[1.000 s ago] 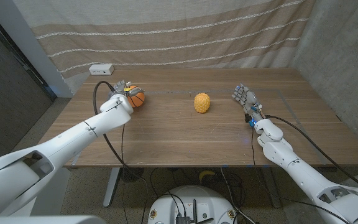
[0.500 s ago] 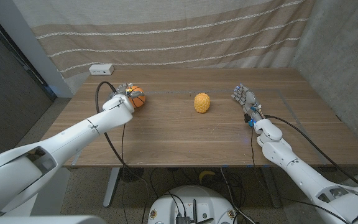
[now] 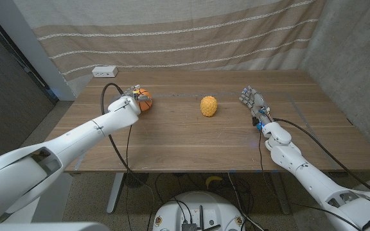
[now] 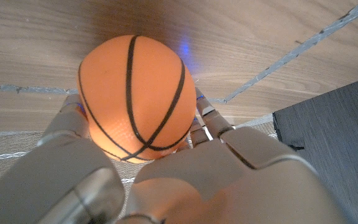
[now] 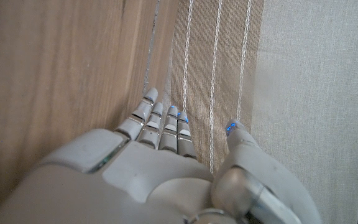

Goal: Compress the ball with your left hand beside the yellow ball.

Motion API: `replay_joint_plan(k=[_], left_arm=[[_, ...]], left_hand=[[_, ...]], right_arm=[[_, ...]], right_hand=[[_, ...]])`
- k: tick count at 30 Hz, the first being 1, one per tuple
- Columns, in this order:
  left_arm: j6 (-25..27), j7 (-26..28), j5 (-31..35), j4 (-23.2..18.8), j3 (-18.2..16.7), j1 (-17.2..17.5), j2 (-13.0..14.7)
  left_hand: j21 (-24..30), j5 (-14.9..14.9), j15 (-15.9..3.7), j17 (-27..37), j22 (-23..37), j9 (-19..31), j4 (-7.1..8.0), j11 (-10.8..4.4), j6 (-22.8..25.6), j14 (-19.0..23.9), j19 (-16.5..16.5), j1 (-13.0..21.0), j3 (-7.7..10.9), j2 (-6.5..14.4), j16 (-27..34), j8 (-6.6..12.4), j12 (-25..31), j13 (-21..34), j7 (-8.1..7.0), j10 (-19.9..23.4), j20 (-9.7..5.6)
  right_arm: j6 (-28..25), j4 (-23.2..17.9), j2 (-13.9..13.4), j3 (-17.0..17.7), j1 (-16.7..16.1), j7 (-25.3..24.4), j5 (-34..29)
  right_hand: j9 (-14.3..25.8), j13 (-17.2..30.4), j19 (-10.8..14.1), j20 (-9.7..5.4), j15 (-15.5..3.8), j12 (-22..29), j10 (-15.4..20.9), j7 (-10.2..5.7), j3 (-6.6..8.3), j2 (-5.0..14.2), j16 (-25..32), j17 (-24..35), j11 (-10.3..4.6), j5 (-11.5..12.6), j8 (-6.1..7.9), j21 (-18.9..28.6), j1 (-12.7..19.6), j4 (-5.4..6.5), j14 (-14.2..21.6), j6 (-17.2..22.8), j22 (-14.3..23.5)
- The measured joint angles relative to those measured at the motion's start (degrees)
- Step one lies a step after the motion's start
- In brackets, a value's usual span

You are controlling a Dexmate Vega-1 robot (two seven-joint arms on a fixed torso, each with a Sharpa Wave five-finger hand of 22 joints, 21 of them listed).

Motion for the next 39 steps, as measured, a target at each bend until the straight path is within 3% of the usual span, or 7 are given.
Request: replay_joint_plan(k=[4,13,16,20,22,29,39], left_arm=[[0.25,0.62,0.08,0.82,0.08,-0.23,-0.64],[1.00,3.86,0.46,2.69,-0.25,-0.30,-2.75],[1.21,5.25,0.59,3.06,-0.48,-0.18,-3.22],[1.37,7.12,0.71,3.91,-1.13,0.23,-4.38],[1.38,7.71,0.75,4.08,-1.30,0.34,-4.63],[1.20,9.23,0.73,4.33,-1.77,0.70,-5.02],[0.91,11.46,0.62,4.28,-2.44,1.40,-5.32]], left_hand=[[1.54,-0.02,-0.32,0.14,0.21,0.00,-0.30,-2.77,0.34,7.14,4.98,1.93,0.72,-1.93,0.03,0.01,1.54,0.00,1.89,7.72,-0.56],[6.66,0.50,0.91,0.17,1.41,0.17,-0.33,-2.89,12.22,19.27,11.53,7.69,4.07,-7.69,0.82,0.47,5.32,0.00,2.74,22.26,-0.19],[9.61,0.50,1.12,0.59,1.86,0.40,-0.33,-3.21,17.76,23.05,13.31,9.14,4.07,-9.15,0.82,1.39,5.90,-0.10,1.69,26.86,0.06],[13.36,0.50,1.93,0.97,2.34,0.88,-0.33,-3.75,25.62,26.09,14.26,10.29,4.07,-10.30,0.82,3.19,5.92,-0.15,-1.48,31.75,0.40],[14.77,0.50,2.13,1.04,2.52,1.16,-0.33,-3.44,34.29,27.12,14.44,10.54,4.07,-10.54,0.82,4.02,5.92,-0.15,0.34,32.70,0.53],[18.51,0.00,3.36,1.08,2.72,1.81,-0.33,-1.92,44.83,29.75,15.35,10.43,4.07,-10.44,0.84,5.69,5.66,-0.05,-2.06,36.11,0.25],[22.18,-0.18,4.60,1.47,3.17,4.21,-0.33,-0.07,46.00,32.82,16.80,9.22,4.07,-9.24,2.40,8.10,5.20,0.06,-1.43,39.76,0.03]], right_arm=[[0.01,0.23,0.06,0.00,0.14,-0.08,-0.06],[0.06,0.78,0.21,-0.06,0.56,-0.12,-0.22],[0.07,0.92,0.25,-0.09,0.66,-0.14,-0.27],[0.09,1.03,0.28,-0.10,0.75,-0.19,-0.34],[0.09,1.05,0.29,-0.11,0.77,-0.20,-0.37],[0.11,1.05,0.29,-0.13,0.78,-0.34,-0.45],[0.11,0.51,0.14,-0.14,0.50,-0.50,-0.49]], right_hand=[[0.00,0.00,0.00,0.00,0.00,0.00,0.00,0.00,0.00,0.02,0.00,0.00,0.00,0.00,0.00,0.00,-0.01,0.00,0.00,0.00,0.00],[0.00,0.00,0.21,0.21,0.00,0.00,0.00,0.00,0.00,0.46,0.00,0.00,0.00,0.00,0.00,-0.13,-0.45,0.00,0.00,0.00,0.00],[0.00,0.00,0.21,0.21,0.00,0.00,0.00,0.00,0.00,0.46,0.00,0.00,0.00,0.00,0.00,-0.33,-0.45,0.00,0.00,0.00,0.00],[0.00,0.00,0.21,0.21,0.00,0.00,0.00,0.00,0.02,0.46,0.00,0.00,0.00,0.00,0.00,-0.33,-0.45,-0.03,0.00,0.00,0.00],[0.00,0.00,0.21,0.21,0.00,0.00,-0.01,0.00,0.24,0.46,0.00,0.00,0.00,0.00,0.00,-0.33,-0.45,-0.24,0.00,0.00,0.00],[0.00,0.00,0.21,0.21,0.00,0.00,-0.01,0.00,0.24,0.46,0.00,0.00,-0.01,0.00,0.00,-0.55,-0.45,-0.24,0.00,0.00,0.00],[0.00,-0.01,0.21,0.21,0.21,0.00,-0.01,0.00,0.24,0.45,0.00,0.00,-0.01,0.00,0.00,-0.76,-0.45,-0.24,0.21,0.00,0.00]])
